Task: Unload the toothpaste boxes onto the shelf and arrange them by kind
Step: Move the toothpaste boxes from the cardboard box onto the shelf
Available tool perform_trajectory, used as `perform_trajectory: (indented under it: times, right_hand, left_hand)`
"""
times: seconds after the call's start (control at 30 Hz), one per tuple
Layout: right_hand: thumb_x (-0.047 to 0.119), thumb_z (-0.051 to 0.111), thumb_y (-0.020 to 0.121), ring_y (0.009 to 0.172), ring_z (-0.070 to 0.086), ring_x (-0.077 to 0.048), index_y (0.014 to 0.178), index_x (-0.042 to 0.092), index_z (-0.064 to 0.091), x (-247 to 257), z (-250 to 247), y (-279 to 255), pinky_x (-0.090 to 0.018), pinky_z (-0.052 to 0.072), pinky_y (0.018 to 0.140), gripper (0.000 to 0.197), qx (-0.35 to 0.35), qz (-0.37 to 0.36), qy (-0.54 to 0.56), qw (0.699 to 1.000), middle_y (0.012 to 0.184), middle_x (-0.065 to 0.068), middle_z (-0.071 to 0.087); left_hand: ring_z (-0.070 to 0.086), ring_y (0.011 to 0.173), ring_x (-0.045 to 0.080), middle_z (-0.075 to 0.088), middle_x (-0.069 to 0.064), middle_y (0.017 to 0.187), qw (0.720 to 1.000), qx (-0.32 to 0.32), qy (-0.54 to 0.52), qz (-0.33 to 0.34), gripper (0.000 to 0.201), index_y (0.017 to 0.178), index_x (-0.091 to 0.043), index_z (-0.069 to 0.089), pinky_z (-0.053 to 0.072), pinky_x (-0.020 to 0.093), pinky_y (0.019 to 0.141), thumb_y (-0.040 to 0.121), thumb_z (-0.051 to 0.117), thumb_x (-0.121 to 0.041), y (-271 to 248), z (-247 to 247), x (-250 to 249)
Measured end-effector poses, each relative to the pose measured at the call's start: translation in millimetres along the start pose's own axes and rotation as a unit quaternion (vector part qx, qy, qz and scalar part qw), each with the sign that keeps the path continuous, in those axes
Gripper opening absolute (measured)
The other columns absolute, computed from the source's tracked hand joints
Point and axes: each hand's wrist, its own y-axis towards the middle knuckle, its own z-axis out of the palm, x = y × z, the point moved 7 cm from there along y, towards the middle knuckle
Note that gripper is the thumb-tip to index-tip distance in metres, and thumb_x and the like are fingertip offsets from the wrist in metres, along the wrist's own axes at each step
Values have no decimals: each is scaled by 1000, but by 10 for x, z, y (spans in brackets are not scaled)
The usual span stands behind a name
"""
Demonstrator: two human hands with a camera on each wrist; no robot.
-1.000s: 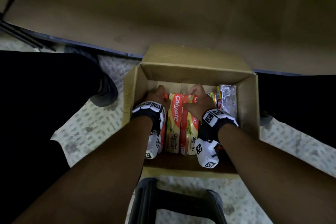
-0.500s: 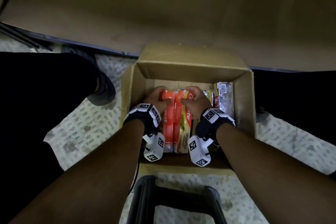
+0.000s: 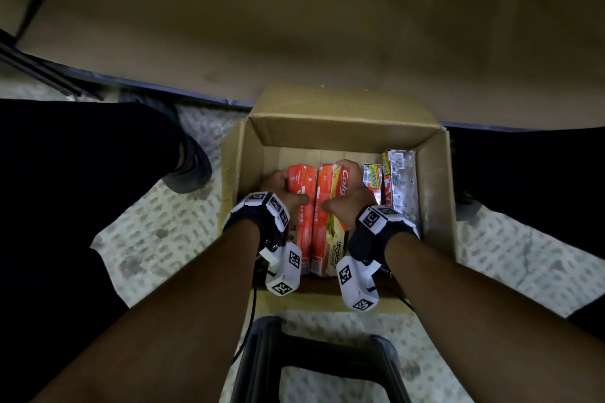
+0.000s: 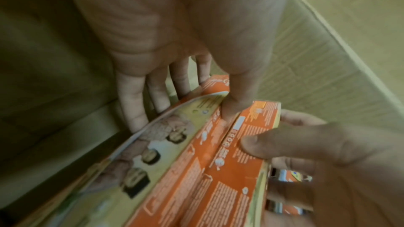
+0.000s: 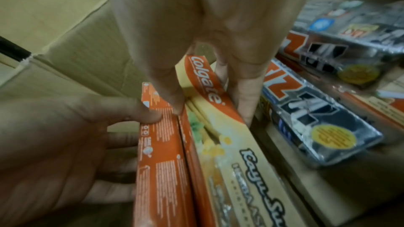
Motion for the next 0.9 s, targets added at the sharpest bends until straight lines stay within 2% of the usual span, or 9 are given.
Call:
perform_trajectory:
  times: [0.07,0.13,0.23,0.37,0.5,0.6,0.7,0.8,0.9]
  right_hand:
    - [-3,72,69,67,63,-15,124,40,38,42,-30,-29,-25,51,51,77,8,0,-14,1000,91,2,63]
    - [-3,70,70,65,62,-17,122,41,37,77,-61,-67,-29,53,51,76,16,-1,-28,999,94,-4,64]
    - [-2,70,70,67,63,-21,123,44,36,111,-127,-120,-37,57,56,78,16,0,-39,999,97,-10,67]
    - [0,72,68,81,70,-26,127,48,38,159,-244,-227,-40,60,67,83,2,-14,-33,999,100,-9,70]
    - [0,73,69,85,68,-16,136,46,36,271,-416,-387,-32,59,71,88,2,-36,-30,999,101,3,67]
    - [1,73,72,90,66,-13,138,45,35,414,-569,-552,-29,58,72,89,-6,-59,-20,998,108,5,65]
    - [1,75,74,85,65,-8,138,47,35,563,-740,-730,-22,54,61,88,-25,-75,-16,997,104,8,66]
    - [1,75,74,78,66,-4,138,46,36,737,-907,-905,-21,56,59,88,-32,-104,-21,994,95,13,65]
    - [3,75,75,78,62,-4,141,45,33,934,-1107,-1124,-11,48,48,89,-53,-137,-35,989,103,9,63]
  left_hand:
    - [66,95,20,66,-2,104,1000,-8,7,8,35,92,-28,52,52,41,93,76,78,-10,-13,-19,-6]
    - [66,94,20,67,-2,107,1000,-18,17,10,48,107,-28,51,53,41,91,71,80,-18,-71,-54,-40]
    - [67,90,20,66,-2,106,999,-28,21,21,55,118,-27,50,55,41,87,72,80,-21,-157,-115,-121]
    - [70,85,23,67,0,103,998,-38,10,40,52,111,-32,51,58,47,79,70,81,-22,-311,-175,-257]
    - [71,86,23,69,1,107,997,-43,0,64,60,118,-30,50,58,48,79,68,82,-25,-485,-202,-365]
    - [70,86,21,69,1,107,993,-62,27,92,60,118,-26,50,58,43,82,68,83,-27,-663,-247,-506]
    - [72,80,20,70,1,104,991,-65,36,114,59,120,-26,48,60,40,78,71,81,-28,-883,-286,-651]
    - [73,73,19,72,-1,95,987,-76,41,139,60,121,-30,48,61,37,71,70,79,-35,-1122,-363,-802]
    - [69,79,13,70,-4,100,975,-116,68,177,62,123,-29,51,53,26,73,68,78,-41,-1400,-495,-1017]
